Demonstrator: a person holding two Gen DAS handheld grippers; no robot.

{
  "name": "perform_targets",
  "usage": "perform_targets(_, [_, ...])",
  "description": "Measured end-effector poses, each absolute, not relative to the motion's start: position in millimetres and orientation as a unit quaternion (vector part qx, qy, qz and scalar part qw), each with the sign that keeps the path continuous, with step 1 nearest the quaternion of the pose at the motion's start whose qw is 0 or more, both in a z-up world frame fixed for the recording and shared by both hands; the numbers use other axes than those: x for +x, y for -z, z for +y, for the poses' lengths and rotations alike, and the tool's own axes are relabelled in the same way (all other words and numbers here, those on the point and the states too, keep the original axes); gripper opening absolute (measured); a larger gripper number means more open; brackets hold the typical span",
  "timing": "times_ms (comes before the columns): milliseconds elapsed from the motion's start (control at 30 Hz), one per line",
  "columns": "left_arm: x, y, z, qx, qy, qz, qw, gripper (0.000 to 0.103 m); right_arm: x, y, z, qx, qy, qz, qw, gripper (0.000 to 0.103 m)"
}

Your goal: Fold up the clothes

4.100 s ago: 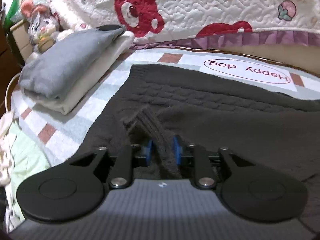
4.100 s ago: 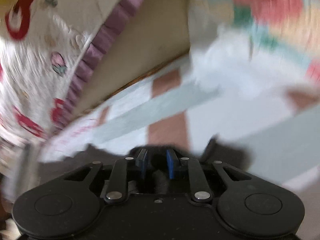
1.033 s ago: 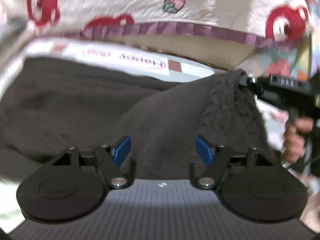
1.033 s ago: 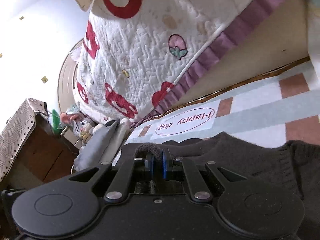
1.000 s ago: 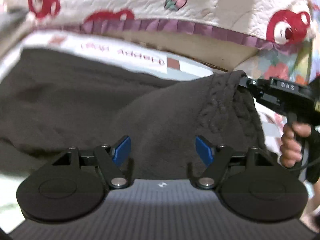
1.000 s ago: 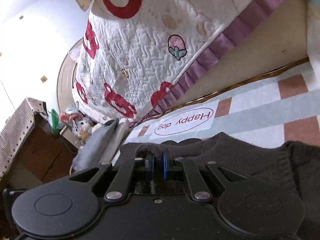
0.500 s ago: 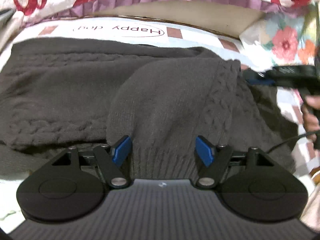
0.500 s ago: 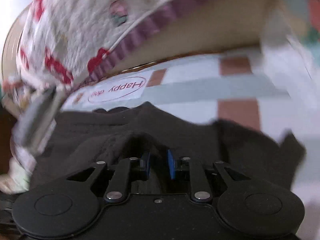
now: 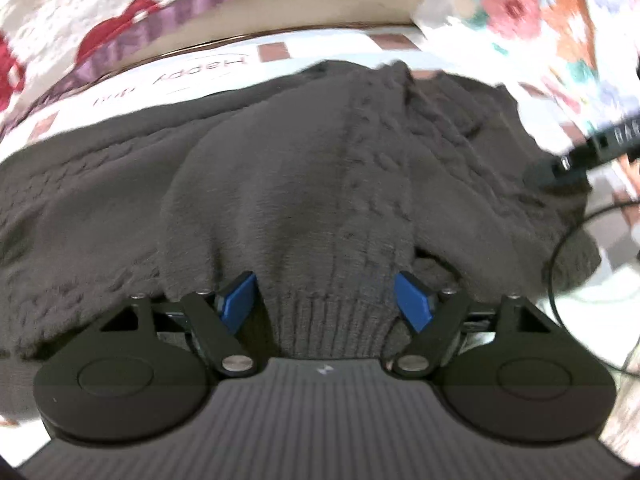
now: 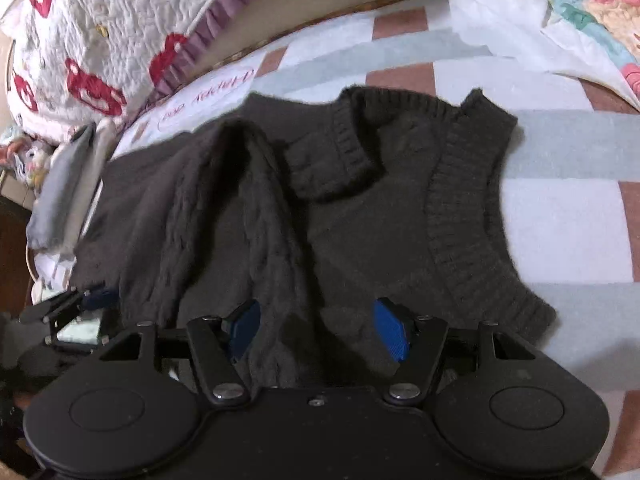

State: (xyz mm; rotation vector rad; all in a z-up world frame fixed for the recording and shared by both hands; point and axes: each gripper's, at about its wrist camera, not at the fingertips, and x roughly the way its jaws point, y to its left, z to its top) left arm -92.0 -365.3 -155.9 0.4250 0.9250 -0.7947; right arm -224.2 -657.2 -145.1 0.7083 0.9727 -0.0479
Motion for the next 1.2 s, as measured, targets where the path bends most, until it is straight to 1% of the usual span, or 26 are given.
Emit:
perform_targets(33, [-91.5,156.9,-367.9,0.203,0.371,0.432,0.797,0.078,-225.7,149.4,-655.2,0.346,0.011,0.458,0.818,0.064])
perform_targets(67, [-91.0,158.0,-370.5,0.208,0.371,0.433,0.795,0.082,-226.8,154.0,-652.8,0.357,0.000,0.460,0.813,0.059])
perform_targets(100, [-90.6,159.1,-373.1,0.213,0.371,0.434,0.793,0.083,-226.9,159.6,-649.3,0.360,-0.003,0.465,0.809,0.056])
perform_targets(167, [-89.7,161.2,-378.4,0.222,0.372,0.436,0.789,0.087,-226.1,163.0,-643.0,0.350,-0.007,0.466,0.812,0.056])
perform_targets(233, [-86.2,163.3,-379.0,0.215,0.371,0.446,0.786,0.087,-223.3,159.9,-640.9,0.340,-0.012,0.461,0.819,0.054])
perform_targets(267, [-84.1,164.3,-378.8,0.209,0.371,0.452,0.784,0.086,-223.9,158.5,-639.6,0.337,-0.018,0.453,0.825,0.042])
perform_targets(300, [-82.0,165.3,-378.6,0.203,0.370,0.458,0.782,0.082,-223.4,156.1,-637.1,0.331,-0.027,0.444,0.832,0.024])
perform_targets(333, [-80.0,166.3,-378.3,0.198,0.369,0.464,0.781,0.068,-224.3,150.5,-634.0,0.324,-0.032,0.433,0.840,0.017])
perform_targets(367, [-77.9,167.3,-378.1,0.192,0.369,0.470,0.779,0.049,-227.5,142.2,-630.9,0.311,-0.035,0.414,0.855,0.014])
perform_targets(400, [-76.3,165.0,-377.7,0.186,0.369,0.470,0.780,0.035,-230.2,134.8,-628.5,0.299,-0.038,0.395,0.868,0.013])
perform_targets(433, [-74.9,160.7,-377.2,0.179,0.371,0.466,0.783,0.012,-230.8,130.4,-628.9,0.294,-0.040,0.381,0.876,0.013])
perform_targets(500, [-73.2,147.7,-374.7,0.175,0.358,0.449,0.800,0.011,-231.6,122.5,-629.4,0.281,-0.042,0.356,0.890,0.012])
perform_targets(533, [-72.8,138.7,-372.6,0.176,0.350,0.430,0.813,0.011,-229.3,121.8,-628.5,0.271,-0.035,0.356,0.894,0.012])
perform_targets(700, [-69.0,87.1,-358.4,0.184,0.302,0.312,0.882,0.011,-220.3,119.2,-619.9,0.200,0.007,0.371,0.907,0.012])
perform_targets(900, [-42.0,43.0,-335.5,0.180,0.245,0.262,0.916,0.011,-216.5,120.8,-622.6,0.199,0.008,0.367,0.909,0.012])
perform_targets(1033, [-20.5,38.1,-330.4,0.196,0.211,0.248,0.925,0.011,-208.3,123.3,-624.1,0.199,0.006,0.369,0.908,0.012])
perform_targets(1067, [-14.3,39.6,-329.9,0.203,0.202,0.246,0.926,0.011,-206.3,123.9,-624.4,0.199,0.005,0.370,0.908,0.014])
perform_targets(1100, [-7.3,43.5,-330.1,0.211,0.195,0.245,0.926,0.011,-203.4,124.5,-624.8,0.198,0.005,0.370,0.908,0.018])
perform_targets(1133, [2.2,49.6,-330.9,0.220,0.189,0.247,0.925,0.011,-196.9,125.1,-625.6,0.196,0.006,0.370,0.908,0.018])
perform_targets(1167, [12.2,58.6,-330.7,0.227,0.180,0.254,0.923,0.012,-189.2,126.2,-628.5,0.191,0.011,0.369,0.909,0.023])
perform_targets(1200, [21.6,68.8,-329.9,0.233,0.169,0.264,0.921,0.012,-183.2,127.3,-632.5,0.192,0.015,0.368,0.909,0.033])
